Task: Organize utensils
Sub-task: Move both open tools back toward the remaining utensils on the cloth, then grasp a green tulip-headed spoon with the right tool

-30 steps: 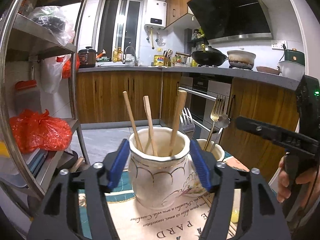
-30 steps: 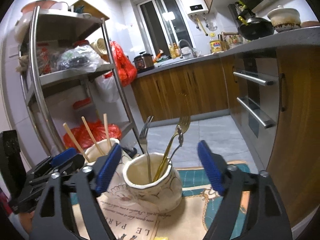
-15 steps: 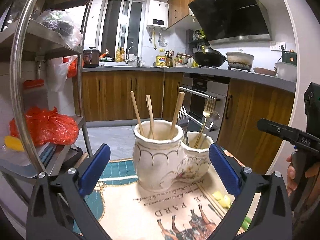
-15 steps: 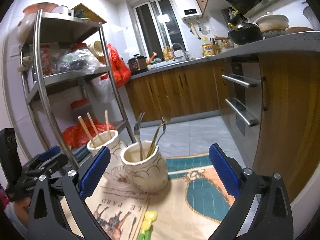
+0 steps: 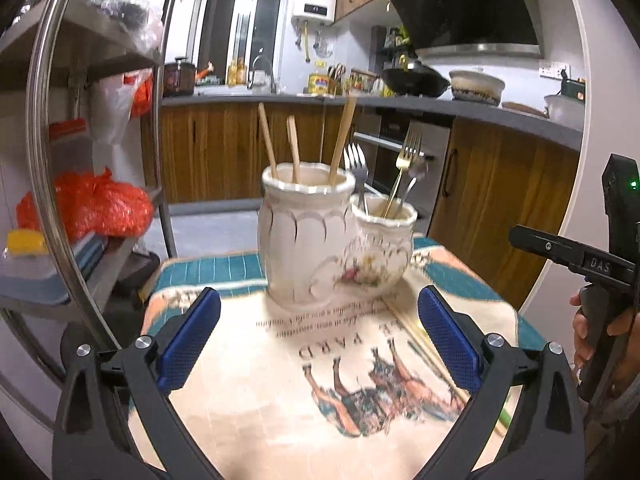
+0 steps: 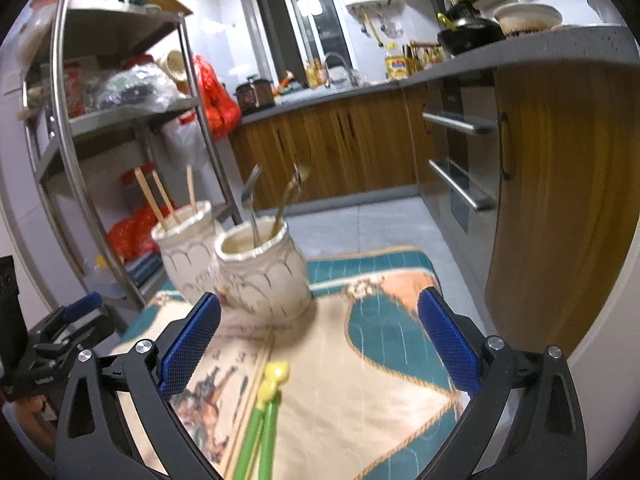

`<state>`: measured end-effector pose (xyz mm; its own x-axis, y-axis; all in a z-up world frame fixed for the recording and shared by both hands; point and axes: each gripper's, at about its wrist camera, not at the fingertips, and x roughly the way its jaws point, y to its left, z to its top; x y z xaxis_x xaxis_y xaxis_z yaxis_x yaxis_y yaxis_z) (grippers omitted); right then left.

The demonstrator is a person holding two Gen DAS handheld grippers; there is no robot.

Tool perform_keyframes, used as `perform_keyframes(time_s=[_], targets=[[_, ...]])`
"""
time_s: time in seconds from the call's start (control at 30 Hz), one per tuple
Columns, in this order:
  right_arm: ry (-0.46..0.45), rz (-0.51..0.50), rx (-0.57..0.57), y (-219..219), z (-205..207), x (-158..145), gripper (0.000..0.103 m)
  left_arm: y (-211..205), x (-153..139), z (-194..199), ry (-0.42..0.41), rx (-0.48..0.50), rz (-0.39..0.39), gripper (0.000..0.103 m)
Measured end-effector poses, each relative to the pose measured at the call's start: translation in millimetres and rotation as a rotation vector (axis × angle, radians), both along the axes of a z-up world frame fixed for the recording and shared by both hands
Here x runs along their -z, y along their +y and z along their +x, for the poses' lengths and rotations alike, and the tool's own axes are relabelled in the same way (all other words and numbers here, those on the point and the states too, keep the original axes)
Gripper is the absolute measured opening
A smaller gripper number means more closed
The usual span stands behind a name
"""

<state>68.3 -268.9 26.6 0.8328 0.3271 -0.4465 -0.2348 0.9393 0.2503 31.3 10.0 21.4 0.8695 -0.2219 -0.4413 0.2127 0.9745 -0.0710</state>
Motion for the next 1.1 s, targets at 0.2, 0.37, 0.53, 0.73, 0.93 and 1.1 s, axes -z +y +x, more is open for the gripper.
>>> perform_keyframes(time_s=[0.2, 0.37, 0.53, 0.73, 0.93, 1.1], targets=[[0.105, -0.077, -0.025, 16, 1, 25, 0.098, -1, 16, 4, 0.058, -0.010, 0.018, 0.097], [0.182, -0.136, -0.073, 30, -2, 45, 0.098, -6, 25, 8, 0.089, 0.007, 0.031, 0.097], [0.225, -0.170, -0.124, 45, -13, 55, 0.095, -8, 28, 9, 0.103, 0.023, 0.031, 0.097], [0.241, -0.229, -0.172, 66, -24, 55, 0.059, -9, 28, 9, 0.107, 0.024, 0.031, 0.097], [0.258, -0.255, -0.219, 80, -25, 56, 0.025, -9, 29, 9, 0.108, 0.026, 0.033, 0.097], [0.266, -0.275, -0.215, 82, -26, 60, 0.017, -9, 29, 9, 0.108, 0.026, 0.034, 0.097]])
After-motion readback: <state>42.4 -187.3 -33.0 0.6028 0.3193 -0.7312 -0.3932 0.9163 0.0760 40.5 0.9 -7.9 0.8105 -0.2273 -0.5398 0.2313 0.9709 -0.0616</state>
